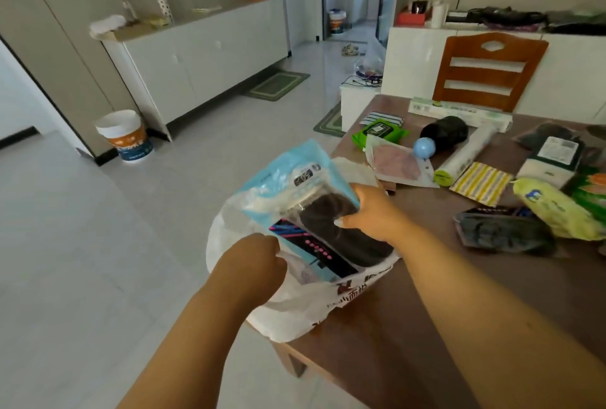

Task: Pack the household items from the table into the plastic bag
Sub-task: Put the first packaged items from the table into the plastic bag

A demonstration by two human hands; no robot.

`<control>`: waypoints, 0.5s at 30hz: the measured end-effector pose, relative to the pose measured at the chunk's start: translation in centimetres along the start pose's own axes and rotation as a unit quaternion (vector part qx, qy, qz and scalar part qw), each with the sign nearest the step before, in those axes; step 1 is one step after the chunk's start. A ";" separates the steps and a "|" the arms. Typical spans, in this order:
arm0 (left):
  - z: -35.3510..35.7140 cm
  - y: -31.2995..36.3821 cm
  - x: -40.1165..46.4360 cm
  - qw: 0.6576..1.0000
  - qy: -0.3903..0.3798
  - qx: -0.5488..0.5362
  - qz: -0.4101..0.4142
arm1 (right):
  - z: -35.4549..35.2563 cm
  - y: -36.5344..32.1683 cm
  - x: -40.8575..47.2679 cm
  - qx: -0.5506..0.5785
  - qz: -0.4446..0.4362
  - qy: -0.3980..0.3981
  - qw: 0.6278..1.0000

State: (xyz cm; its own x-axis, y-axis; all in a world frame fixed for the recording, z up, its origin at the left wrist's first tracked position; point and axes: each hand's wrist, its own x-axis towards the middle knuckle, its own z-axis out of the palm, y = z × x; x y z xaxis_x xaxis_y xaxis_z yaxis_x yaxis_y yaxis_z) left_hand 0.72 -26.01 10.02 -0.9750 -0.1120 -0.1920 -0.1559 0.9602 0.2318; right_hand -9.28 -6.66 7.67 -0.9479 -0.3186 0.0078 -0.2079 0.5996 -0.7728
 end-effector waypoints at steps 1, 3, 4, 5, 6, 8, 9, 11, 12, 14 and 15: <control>0.1 -0.1 0.0 1.000 0.017 -0.006 0.004 | -0.1 0.2 0.0 -0.023 0.005 -0.018 1.000; 0.3 -0.4 0.1 0.999 0.028 -0.009 0.014 | -0.3 0.3 0.0 -0.054 0.018 -0.047 0.997; 0.4 -0.5 0.2 1.000 0.011 0.000 0.019 | -0.4 0.2 0.1 -0.066 0.022 -0.056 0.996; 0.6 -0.5 0.3 0.999 -0.018 0.021 0.023 | -0.4 0.1 0.1 -0.077 0.024 -0.065 0.995; 0.9 -0.6 0.4 0.997 -0.050 0.046 0.026 | -0.4 0.0 0.1 -0.084 0.026 -0.071 0.994; 1.2 -0.7 0.5 0.993 -0.087 0.076 0.030 | -0.5 -0.3 0.2 -0.095 0.032 -0.081 0.992; 1.0 -0.8 0.5 0.993 -0.086 0.077 0.030 | -0.7 -0.5 0.1 -0.106 0.037 -0.084 0.990; 0.4 -1.2 0.2 0.996 -0.039 0.070 0.029 | -1.1 -0.7 0.3 -0.143 0.050 -0.096 0.984; -0.2 -1.3 -0.2 0.997 -0.001 0.065 0.031 | -1.1 -1.0 0.5 -0.172 0.052 -0.114 0.977; -1.2 -1.2 -0.8 0.997 0.056 0.044 0.042 | -0.5 -1.7 0.8 -0.238 0.038 -0.177 0.954; -1.5 -1.0 -1.0 0.996 0.074 0.030 0.049 | 0.2 -1.9 1.0 -0.259 0.029 -0.207 0.943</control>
State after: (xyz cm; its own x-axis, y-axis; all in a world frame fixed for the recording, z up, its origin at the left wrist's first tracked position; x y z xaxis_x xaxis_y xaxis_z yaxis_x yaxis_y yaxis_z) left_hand 1.64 -27.25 11.41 -0.9984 -0.0495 -0.0280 -0.0538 0.9813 0.1849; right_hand -9.74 -8.27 9.03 -0.8086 -0.4689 -0.3555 -0.3505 0.8691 -0.3489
